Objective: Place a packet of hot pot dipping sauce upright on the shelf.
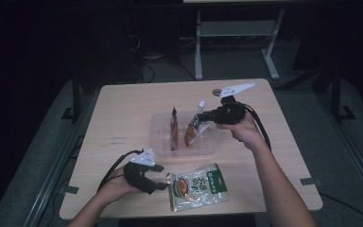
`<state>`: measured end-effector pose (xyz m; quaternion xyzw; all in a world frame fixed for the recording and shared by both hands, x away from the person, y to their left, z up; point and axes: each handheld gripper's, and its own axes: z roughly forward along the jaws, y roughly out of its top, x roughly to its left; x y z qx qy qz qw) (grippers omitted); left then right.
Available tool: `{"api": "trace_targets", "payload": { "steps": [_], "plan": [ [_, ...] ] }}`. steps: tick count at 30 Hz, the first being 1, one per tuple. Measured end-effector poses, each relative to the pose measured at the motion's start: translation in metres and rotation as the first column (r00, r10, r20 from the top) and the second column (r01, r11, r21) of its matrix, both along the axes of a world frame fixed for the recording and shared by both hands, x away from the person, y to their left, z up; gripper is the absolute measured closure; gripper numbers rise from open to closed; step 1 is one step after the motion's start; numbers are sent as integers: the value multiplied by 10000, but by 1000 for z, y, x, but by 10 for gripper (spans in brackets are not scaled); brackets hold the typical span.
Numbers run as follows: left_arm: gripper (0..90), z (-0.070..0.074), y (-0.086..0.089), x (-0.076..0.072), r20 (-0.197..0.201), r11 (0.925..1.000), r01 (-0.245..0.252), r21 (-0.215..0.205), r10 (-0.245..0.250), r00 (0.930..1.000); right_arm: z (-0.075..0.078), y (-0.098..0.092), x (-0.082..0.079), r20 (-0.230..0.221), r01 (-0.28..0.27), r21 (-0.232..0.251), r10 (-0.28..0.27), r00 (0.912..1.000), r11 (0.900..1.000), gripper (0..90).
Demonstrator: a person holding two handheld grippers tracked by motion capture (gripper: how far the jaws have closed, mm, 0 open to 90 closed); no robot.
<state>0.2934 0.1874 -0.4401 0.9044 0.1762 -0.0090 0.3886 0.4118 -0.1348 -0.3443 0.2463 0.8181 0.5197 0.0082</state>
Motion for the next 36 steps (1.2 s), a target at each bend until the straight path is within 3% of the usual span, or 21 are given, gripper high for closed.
{"api": "trace_targets", "payload": {
  "steps": [14, 17, 21, 25, 28, 36],
  "plan": [
    [294, -2, -1, 0, 12, 9999, 124, 87, -124, 9999, -18, 17, 7, -330, 32, 96, -29, 9995, 9999, 893],
    [291, -2, -1, 0, 23, 9999, 118, 97, -119, 9999, -20, 23, 7, -393, 30, -207, -38, 9992, 9998, 880],
    [289, -2, 0, 1, 43, 9999, 125, 95, -126, 9999, -22, 28, 5, -508, 98, -345, -115, 9986, 9994, 765],
    [278, -1, 1, 2, -64, 9999, 82, 126, -81, 9999, -21, 29, 1, -434, 310, -592, -336, 9985, 9978, 531],
    [263, -1, 1, 3, -181, 9999, -45, 108, 47, 9998, -19, 26, -3, -459, 506, -634, -536, 9975, 9967, 407],
    [205, 3, 6, 4, -387, 9989, -456, 97, 460, 9982, -16, 9, -20, -293, 678, -526, -694, 9972, 9963, 246]
  ]
}}
